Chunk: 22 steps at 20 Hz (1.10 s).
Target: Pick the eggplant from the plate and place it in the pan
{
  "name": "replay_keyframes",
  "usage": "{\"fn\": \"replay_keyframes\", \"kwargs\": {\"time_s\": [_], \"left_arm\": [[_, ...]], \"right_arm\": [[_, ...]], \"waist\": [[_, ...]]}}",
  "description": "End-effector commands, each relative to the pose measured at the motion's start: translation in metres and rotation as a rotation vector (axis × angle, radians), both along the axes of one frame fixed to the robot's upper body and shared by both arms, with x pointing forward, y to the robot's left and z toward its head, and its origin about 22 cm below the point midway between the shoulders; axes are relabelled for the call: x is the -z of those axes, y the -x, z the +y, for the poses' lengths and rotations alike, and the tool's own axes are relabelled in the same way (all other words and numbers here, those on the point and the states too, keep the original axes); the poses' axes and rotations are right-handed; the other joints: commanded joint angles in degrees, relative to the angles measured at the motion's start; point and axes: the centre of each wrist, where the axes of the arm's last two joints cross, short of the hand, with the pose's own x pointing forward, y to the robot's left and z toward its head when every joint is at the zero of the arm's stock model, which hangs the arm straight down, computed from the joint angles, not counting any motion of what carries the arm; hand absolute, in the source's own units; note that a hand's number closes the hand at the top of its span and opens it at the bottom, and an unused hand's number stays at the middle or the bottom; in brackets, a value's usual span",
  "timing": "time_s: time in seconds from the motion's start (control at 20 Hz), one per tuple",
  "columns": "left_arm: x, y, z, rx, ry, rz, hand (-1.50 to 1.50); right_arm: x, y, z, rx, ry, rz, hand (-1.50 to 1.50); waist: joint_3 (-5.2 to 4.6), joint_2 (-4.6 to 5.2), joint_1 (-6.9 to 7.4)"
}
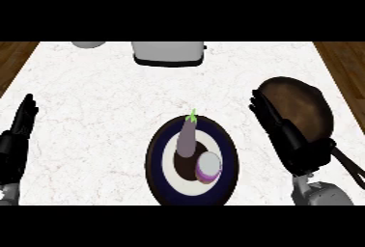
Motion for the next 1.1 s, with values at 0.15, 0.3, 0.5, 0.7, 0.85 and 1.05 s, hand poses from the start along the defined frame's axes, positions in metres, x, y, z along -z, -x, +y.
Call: {"fn": "replay_keyframes", "kwargs": {"time_s": [0.15,0.3,0.5,0.7,0.85,1.05], "left_arm": [[-0.026,-0.027,-0.041,0.139,0.155,-0.068,0.0],[-0.018,-0.035,-0.077,0.208,0.268,-0.023,0.0],[-0.022,-0.052,-0.061,0.149,0.294,0.015,0.0],[-0.02,-0.057,-0.056,0.152,0.295,0.011,0.0],[-0.006,-0.062,-0.069,0.146,0.293,0.012,0.0],[-0.014,-0.062,-0.084,0.19,0.285,0.009,0.0]], "right_arm": [[0.041,-0.022,0.039,-0.257,-0.097,0.364,1.5],[0.053,-0.038,0.04,-0.363,-0.005,0.574,1.5],[0.035,-0.074,0.025,-0.128,0.246,0.317,-1.5],[-0.016,-0.104,-0.031,-0.119,0.359,0.244,-1.5],[-0.061,-0.136,-0.024,-0.25,0.418,0.256,-1.5],[-0.106,-0.159,-0.028,-0.404,0.597,0.29,-1.5]], "waist": [[1.9,3.49,2.89],[1.8,4.05,3.11],[1.72,2.65,0.37],[1.71,2.46,-0.05],[1.69,2.66,0.37],[1.68,2.87,1.88]]}}
